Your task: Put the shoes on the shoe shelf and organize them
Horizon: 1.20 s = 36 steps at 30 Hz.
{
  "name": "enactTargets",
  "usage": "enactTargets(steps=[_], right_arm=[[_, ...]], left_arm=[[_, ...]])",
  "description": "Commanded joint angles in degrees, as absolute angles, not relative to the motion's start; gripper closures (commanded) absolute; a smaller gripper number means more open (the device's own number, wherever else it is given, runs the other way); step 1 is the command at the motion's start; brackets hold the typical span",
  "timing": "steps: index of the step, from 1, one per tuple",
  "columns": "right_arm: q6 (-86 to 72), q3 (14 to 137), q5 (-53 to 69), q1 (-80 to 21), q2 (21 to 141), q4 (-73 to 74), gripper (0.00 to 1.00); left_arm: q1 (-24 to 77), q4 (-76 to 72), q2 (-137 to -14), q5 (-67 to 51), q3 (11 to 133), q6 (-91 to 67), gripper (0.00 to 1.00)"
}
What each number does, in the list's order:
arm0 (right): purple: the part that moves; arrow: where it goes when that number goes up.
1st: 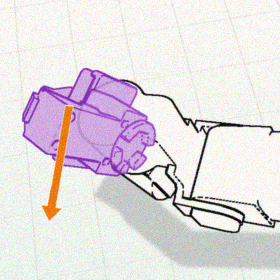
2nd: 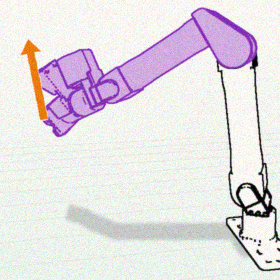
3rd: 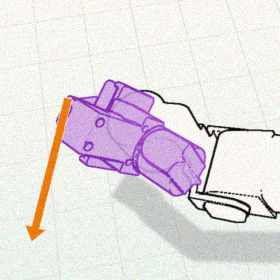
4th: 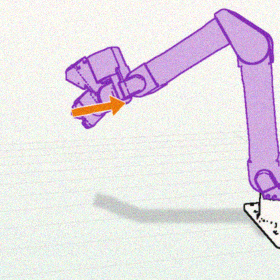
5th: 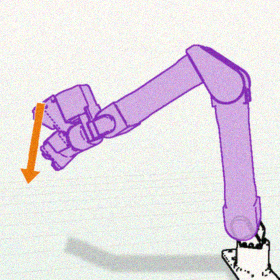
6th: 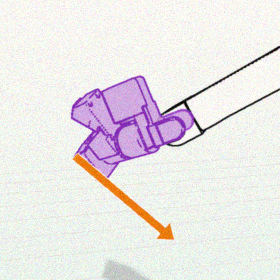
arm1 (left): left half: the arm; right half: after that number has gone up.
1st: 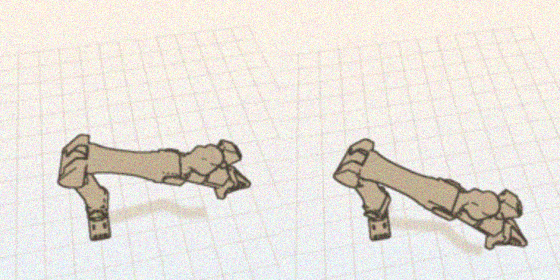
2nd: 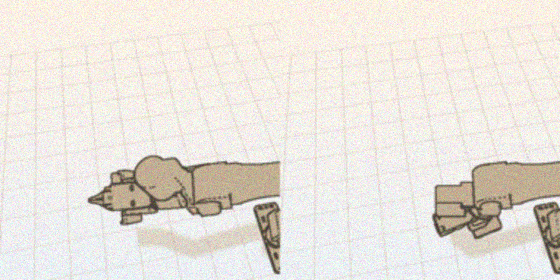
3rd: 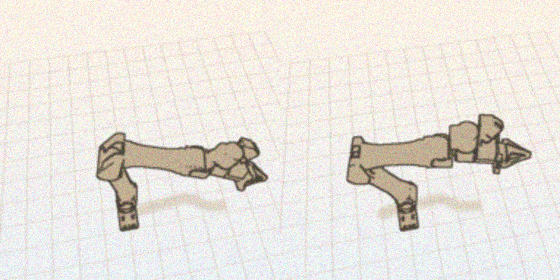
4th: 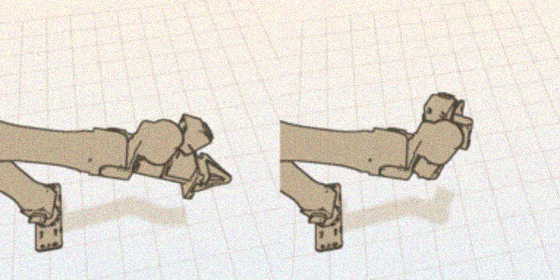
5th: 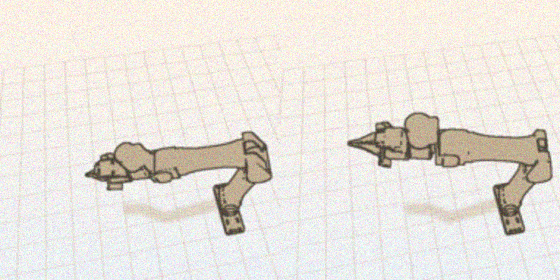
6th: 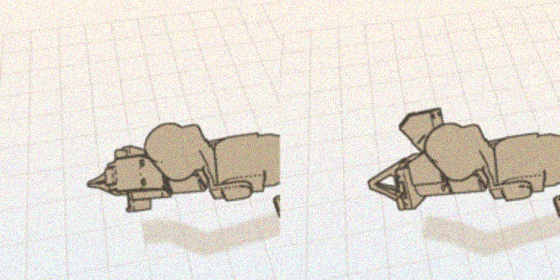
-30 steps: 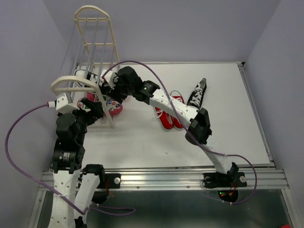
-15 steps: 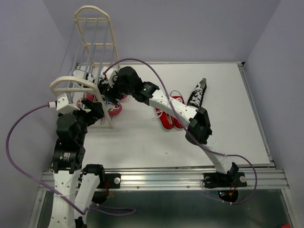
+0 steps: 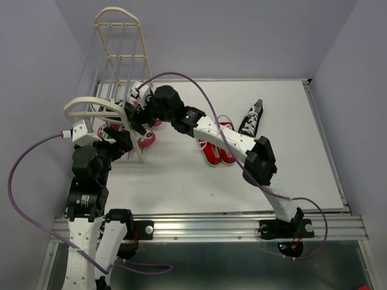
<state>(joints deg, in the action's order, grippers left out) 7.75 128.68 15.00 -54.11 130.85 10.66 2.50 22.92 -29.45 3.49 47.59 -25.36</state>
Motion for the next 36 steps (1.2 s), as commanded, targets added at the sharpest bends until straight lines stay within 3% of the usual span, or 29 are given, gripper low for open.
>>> enactTargets(steps=[1,15,25,30,36], right_arm=[[4.3,126.2,11.7,-54.8,125.3,6.1,0.00],[5.7,115.1,7.0,-54.8,114.5,-2.3,0.00],[0.2,92.9,-12.6,-52.4,97.2,-0.5,0.00],[-10.9,77.5,-13.4,-36.6,84.5,5.1,0.00],[-18.8,65.6,-20.7,-19.6,80.4,17.2,0.00]], left_arm=[[2.2,20.4,-28.7,3.8,47.4,-25.0,0.01],[2.2,20.2,-29.2,3.8,47.5,-25.0,0.01],[2.2,20.0,-29.2,3.8,48.0,-24.7,0.01],[2.2,20.0,-28.7,3.7,47.6,-24.6,0.01],[2.2,20.3,-28.5,4.3,47.2,-24.8,0.01]])
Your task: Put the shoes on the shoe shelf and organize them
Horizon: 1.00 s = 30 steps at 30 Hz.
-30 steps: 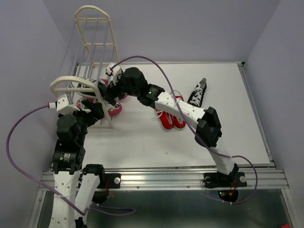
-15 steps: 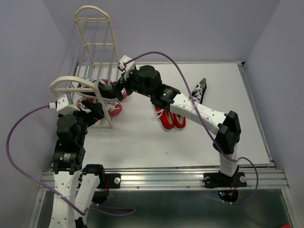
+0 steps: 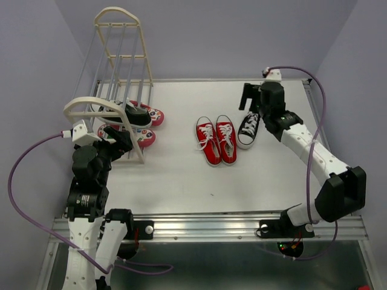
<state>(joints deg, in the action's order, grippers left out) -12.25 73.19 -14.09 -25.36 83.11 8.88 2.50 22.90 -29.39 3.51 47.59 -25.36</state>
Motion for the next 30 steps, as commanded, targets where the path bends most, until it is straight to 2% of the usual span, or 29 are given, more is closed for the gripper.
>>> enactTargets(steps=[1,4,7,11,22,26,30], right_arm=[[-20.3,63.4,-21.4,-18.6,78.9,17.7,0.00],[-23.3,57.9,-22.7,-16.4,78.4,17.8,0.00],[-25.2,57.5,-25.0,-14.2,80.1,20.8,0.00],[-27.9,55.7,-13.8,-14.2,84.7,18.5,0.00],[-34.5,58.2,-1.2,-14.2,97.5,11.0,0.00],[-38.0,57.7,10.8,-14.8,99.1,0.5,0.00],[-41.4,62.1,14.9,-17.0,103.1,-7.1,0.00]], left_arm=[[2.2,20.5,-28.6,4.7,47.2,-24.8,0.01],[2.2,20.4,-28.5,5.7,47.3,-25.0,0.01],[2.3,20.0,-29.1,5.5,47.5,-24.6,0.01],[2.2,20.3,-30.7,5.1,47.6,-24.1,0.01],[2.2,20.3,-31.6,4.1,47.5,-23.1,0.01],[2.1,20.2,-31.8,4.1,47.5,-22.9,0.01],[1.8,20.4,-32.2,4.3,47.5,-22.9,0.01]])
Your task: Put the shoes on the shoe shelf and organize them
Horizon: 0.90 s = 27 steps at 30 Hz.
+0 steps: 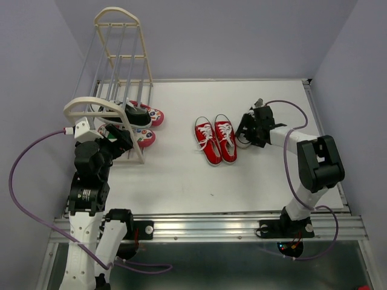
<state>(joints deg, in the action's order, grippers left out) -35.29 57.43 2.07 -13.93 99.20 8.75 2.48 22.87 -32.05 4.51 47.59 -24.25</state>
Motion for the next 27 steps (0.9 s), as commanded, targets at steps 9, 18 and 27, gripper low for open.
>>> enactTargets(steps=[9,18,27], right_arm=[[-52.6,71.3,3.7,-20.5,111.0,-17.8,0.51],[-50.3,65.9,-18.6,-20.5,106.4,-13.8,0.99],[-56.1,47.3,-25.9,-15.3,85.6,-16.3,0.99]], left_arm=[[1.5,20.7,-32.1,5.6,47.3,-23.6,0.01],[1.4,21.2,-30.3,7.4,47.0,-24.8,0.01],[1.4,21.4,-30.4,7.3,46.8,-25.0,0.01]])
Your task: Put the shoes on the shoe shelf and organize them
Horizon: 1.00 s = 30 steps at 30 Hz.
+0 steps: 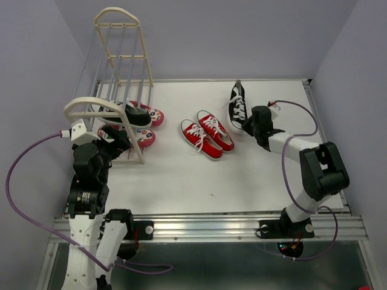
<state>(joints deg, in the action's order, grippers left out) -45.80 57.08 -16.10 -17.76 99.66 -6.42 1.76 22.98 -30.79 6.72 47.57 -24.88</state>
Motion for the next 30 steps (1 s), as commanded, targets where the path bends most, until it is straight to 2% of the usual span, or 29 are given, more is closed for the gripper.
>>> enactTargets(steps=[1,4,8,10,11,16,17,18,19,20,24,30], right_arm=[[-56.9,44.2,-28.2,-15.3,83.1,-18.3,0.99],[-60.3,39.1,-35.6,-15.3,76.2,-19.3,0.99],[-68.8,36.7,-41.9,-15.3,72.8,-11.5,0.99],[-73.3,36.3,-42.8,-15.3,73.0,-8.7,0.88],[-77.5,36.1,-42.0,-15.3,74.2,-7.0,0.75],[-82.3,38.9,-35.3,-15.3,81.5,-6.9,0.74],[-83.2,39.8,-33.9,-15.3,83.1,-7.2,0.61],[-83.1,41.5,-30.5,-15.3,84.8,-7.9,0.43],[-81.9,42.5,-28.8,-15.3,88.0,-9.1,0.08],[-81.4,43.7,-27.5,-16.1,89.5,-9.1,0.00],[-75.3,50.6,-25.0,-21.3,94.5,-9.5,0.00],[-65.0,55.5,-20.7,-21.8,99.5,-16.7,0.00]], left_arm=[[1.4,21.4,-30.4,7.0,46.8,-25.0,0.01],[1.4,21.1,-30.5,7.0,46.7,-25.0,0.01],[1.4,21.3,-31.1,6.6,46.9,-25.2,0.01],[1.4,21.2,-31.0,6.6,46.8,-25.3,0.01],[1.4,21.1,-30.9,6.5,46.8,-25.1,0.01],[1.4,20.9,-31.2,5.8,46.6,-25.1,0.01],[1.4,20.8,-31.3,5.6,46.6,-25.0,0.01],[1.4,20.8,-31.3,5.4,46.5,-24.8,0.01],[1.4,20.7,-31.6,4.8,46.6,-24.6,0.01],[1.4,20.7,-31.6,4.7,46.6,-24.5,0.01],[1.4,21.0,-31.8,5.3,46.8,-24.3,0.01],[1.4,21.0,-31.1,5.6,46.6,-24.3,0.01]])
